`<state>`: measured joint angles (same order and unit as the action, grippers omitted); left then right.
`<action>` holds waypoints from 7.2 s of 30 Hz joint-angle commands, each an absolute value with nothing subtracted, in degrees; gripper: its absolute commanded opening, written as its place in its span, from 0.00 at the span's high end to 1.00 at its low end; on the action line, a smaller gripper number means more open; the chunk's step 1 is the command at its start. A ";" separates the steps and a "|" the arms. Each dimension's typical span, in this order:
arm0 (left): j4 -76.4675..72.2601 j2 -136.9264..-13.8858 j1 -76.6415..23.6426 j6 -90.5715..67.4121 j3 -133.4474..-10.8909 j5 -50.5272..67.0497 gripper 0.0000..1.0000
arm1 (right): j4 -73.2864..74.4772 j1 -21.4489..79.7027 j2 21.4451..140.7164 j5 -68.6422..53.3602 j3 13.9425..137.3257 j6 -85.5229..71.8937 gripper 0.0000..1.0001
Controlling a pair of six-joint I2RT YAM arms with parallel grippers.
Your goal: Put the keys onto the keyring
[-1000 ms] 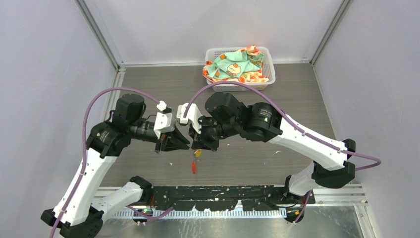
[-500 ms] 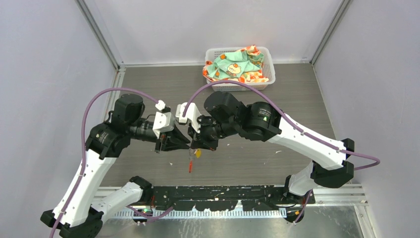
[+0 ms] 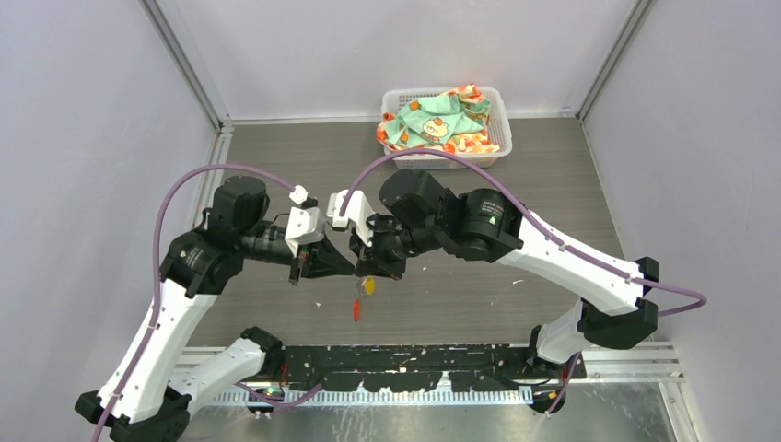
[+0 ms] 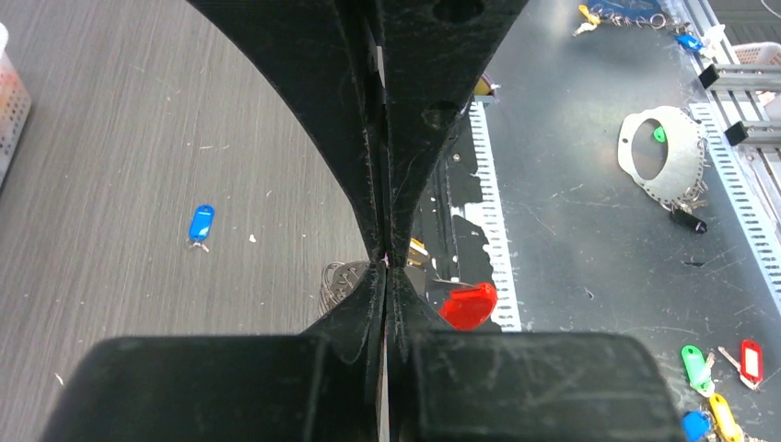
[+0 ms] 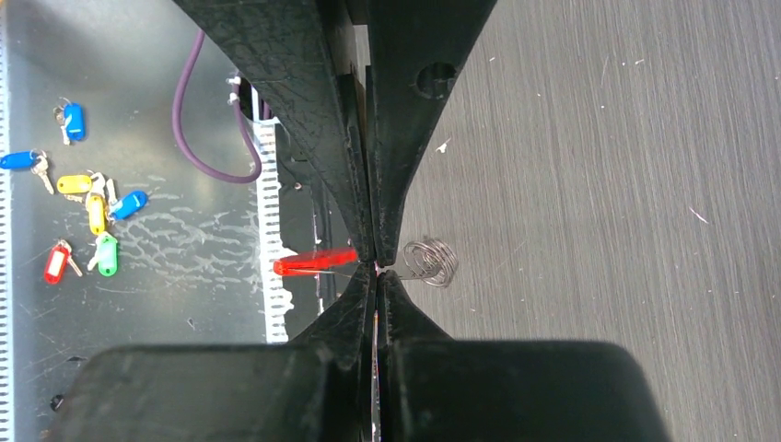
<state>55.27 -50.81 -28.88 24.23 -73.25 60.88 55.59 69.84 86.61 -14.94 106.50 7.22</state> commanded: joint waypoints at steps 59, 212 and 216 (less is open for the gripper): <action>36.32 -45.77 -29.27 4.19 -70.07 59.86 1.00 | 18.44 56.94 66.22 -27.85 71.87 -8.68 0.64; 65.55 -47.80 -6.22 52.30 -60.79 65.34 0.55 | 24.64 54.10 79.30 -29.85 77.87 -12.96 0.99; 55.24 -43.51 -8.38 39.91 -56.51 67.67 0.56 | 27.62 54.12 78.85 -29.80 81.59 -13.84 0.99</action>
